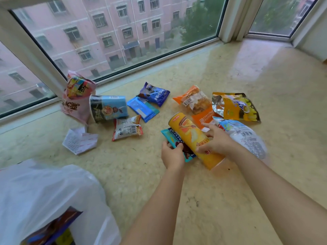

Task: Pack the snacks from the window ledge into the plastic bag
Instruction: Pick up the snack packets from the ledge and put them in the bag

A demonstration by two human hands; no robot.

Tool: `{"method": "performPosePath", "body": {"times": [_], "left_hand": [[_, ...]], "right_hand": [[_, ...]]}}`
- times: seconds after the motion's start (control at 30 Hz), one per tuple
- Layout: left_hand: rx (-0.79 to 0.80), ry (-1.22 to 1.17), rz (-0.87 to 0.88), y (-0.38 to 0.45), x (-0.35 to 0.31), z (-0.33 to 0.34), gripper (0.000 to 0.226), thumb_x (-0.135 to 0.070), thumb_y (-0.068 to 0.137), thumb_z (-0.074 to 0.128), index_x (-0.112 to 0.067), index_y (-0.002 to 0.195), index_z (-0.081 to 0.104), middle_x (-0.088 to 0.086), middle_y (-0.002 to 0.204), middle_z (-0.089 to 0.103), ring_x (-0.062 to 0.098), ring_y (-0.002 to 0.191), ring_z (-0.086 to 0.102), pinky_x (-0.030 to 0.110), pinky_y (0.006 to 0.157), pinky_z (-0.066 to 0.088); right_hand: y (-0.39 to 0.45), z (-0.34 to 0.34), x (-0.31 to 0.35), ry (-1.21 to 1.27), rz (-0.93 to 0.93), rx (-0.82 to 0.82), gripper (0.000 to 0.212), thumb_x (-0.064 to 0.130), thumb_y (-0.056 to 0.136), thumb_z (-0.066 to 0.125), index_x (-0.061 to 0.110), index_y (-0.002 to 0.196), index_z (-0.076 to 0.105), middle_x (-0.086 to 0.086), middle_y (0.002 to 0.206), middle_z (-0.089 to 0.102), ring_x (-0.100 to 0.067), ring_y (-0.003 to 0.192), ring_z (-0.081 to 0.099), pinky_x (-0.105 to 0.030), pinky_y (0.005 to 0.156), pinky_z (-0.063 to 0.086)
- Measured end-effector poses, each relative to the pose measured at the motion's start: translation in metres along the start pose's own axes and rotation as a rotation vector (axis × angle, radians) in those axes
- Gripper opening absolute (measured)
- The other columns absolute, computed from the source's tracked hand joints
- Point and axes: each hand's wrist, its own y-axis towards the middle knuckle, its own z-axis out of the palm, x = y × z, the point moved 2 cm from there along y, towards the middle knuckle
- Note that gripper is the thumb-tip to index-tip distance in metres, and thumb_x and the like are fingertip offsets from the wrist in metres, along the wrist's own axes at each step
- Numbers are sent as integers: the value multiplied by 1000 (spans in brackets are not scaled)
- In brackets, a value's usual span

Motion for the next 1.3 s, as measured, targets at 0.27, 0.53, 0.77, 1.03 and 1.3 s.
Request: {"method": "performPosePath", "body": {"times": [0.27,0.53,0.77,1.03,1.3], "left_hand": [[-23,-140,34,-16,-3,-46,38,-2,89,61,-20,122,52,6,101,70,20,88,69,40,77,58],[67,-205,24,-87,-43,-113,38,-3,91,60,-25,121,50,2,97,71,18,86,70,31,64,54],[221,-126,57,-180,-83,-192,38,-4,91,61,-25,122,53,0,91,75,18,84,72,38,72,58],[262,-146,91,-250,-114,-295,40,-5,90,63,-26,122,53,1,92,75,19,84,73,32,61,57],[83,-157,59,-264,-104,-407,40,-6,88,66,-27,119,53,1,103,72,19,88,71,36,64,58]], "right_hand": [[-22,23,0,340,52,72,80,0,63,84,22,133,51,-5,115,68,-19,87,69,-34,62,57],[-106,37,41,534,20,75,75,9,62,82,28,128,52,0,104,72,-20,90,71,-36,64,54],[-215,52,92,572,-40,56,80,15,53,84,33,126,54,-1,102,74,-21,91,70,-37,66,54],[-322,89,147,552,-107,82,57,7,70,76,34,116,56,4,95,75,-13,81,71,-32,62,53],[-386,165,177,517,-109,222,56,7,74,75,32,120,54,3,95,74,-10,77,71,-26,56,54]]}}
